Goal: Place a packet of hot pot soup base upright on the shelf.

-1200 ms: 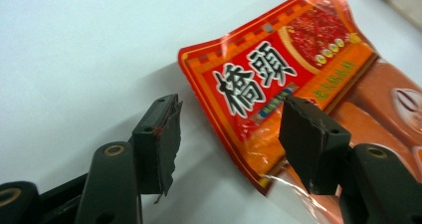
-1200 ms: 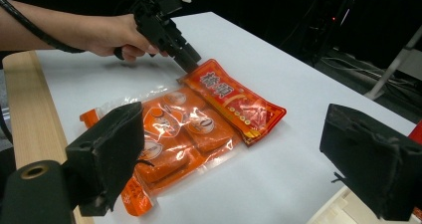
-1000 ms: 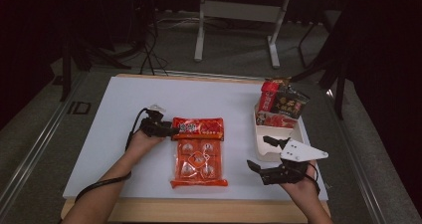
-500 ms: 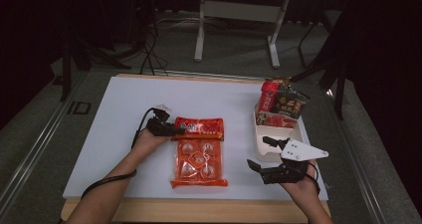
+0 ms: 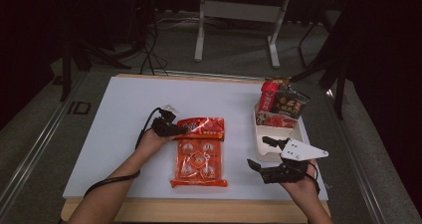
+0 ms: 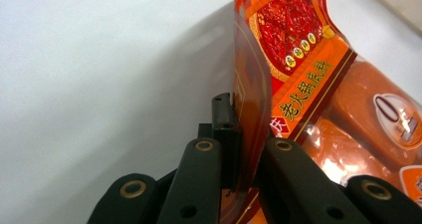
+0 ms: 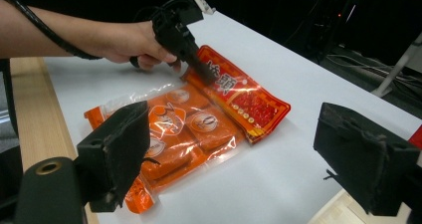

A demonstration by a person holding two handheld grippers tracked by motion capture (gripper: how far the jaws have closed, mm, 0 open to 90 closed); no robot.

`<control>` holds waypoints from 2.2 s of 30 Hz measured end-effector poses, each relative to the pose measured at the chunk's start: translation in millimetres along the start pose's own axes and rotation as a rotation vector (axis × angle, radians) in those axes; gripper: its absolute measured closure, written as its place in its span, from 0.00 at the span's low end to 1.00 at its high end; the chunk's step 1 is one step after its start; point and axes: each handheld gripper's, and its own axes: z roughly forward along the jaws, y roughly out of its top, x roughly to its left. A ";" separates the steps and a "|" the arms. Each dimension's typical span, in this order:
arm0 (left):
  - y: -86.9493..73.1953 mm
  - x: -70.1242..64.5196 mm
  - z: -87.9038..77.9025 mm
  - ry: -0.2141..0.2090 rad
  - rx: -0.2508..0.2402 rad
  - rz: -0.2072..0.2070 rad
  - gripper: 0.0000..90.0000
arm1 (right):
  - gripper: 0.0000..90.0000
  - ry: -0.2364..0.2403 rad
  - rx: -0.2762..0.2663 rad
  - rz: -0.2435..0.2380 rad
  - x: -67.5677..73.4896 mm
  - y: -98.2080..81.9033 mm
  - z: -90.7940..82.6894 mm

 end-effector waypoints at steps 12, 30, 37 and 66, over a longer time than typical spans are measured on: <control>5.8 -10.3 -21.2 -0.006 -0.058 0.023 0.99 | 0.13 0.004 -0.005 0.015 0.0 0.9 0.6; 17.0 -38.7 -62.3 -0.042 -0.151 0.081 0.99 | 0.14 -0.041 0.012 0.007 -9.4 10.7 2.7; 20.4 -47.2 -70.7 -0.054 -0.170 0.105 0.99 | 0.11 -0.018 0.035 0.065 -13.9 14.4 9.1; 17.4 -89.9 -109.0 -0.170 -0.277 0.244 0.99 | 0.17 0.074 0.046 0.128 -35.7 34.0 75.6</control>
